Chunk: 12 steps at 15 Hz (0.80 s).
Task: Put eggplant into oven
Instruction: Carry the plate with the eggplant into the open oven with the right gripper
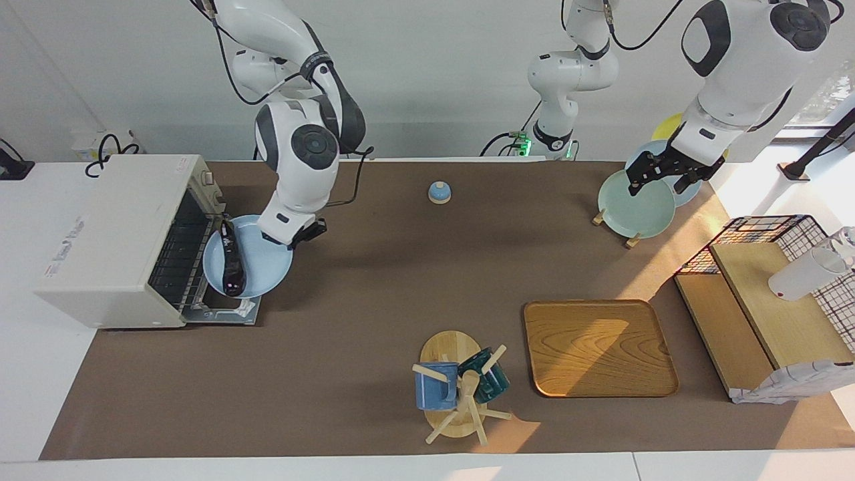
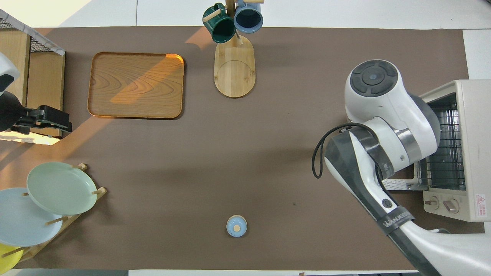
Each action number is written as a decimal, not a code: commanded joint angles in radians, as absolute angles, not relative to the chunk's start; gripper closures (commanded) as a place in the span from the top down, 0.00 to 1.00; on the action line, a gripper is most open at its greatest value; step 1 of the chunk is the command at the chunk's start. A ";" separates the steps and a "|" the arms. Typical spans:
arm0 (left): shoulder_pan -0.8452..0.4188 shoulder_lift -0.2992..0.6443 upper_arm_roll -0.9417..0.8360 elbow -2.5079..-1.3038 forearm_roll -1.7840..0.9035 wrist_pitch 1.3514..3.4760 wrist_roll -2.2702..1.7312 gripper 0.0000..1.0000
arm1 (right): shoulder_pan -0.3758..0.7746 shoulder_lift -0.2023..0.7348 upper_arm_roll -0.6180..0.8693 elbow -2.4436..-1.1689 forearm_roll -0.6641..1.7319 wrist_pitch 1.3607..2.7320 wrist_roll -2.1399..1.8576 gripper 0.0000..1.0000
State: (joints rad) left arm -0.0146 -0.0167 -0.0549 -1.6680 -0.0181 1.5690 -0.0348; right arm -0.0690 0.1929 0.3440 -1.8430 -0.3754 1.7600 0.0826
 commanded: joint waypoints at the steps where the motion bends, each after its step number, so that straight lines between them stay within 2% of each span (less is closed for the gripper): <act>1: -0.003 -0.029 -0.063 -1.671 0.000 1.559 -0.031 1.00 | -0.150 0.164 0.357 -1.890 -0.390 1.802 -0.001 0.00; 4: -0.003 -0.029 -0.063 -1.671 0.000 1.559 -0.031 1.00 | -0.195 0.150 0.359 -1.933 -0.390 1.841 -0.020 0.00; 8: -0.003 -0.029 -0.063 -1.671 0.000 1.559 -0.031 1.00 | -0.274 0.086 0.359 -2.041 -0.382 1.928 -0.101 0.00; 12: -0.003 -0.029 -0.063 -1.671 0.000 1.559 -0.031 1.00 | -0.354 0.048 0.359 -2.095 -0.347 1.933 -0.181 0.00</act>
State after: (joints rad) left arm -0.0144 -0.0167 -0.0549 -1.6680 -0.0181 1.5690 -0.0348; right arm -0.2999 0.0929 0.3454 -2.0300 -0.3720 1.9031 -0.1327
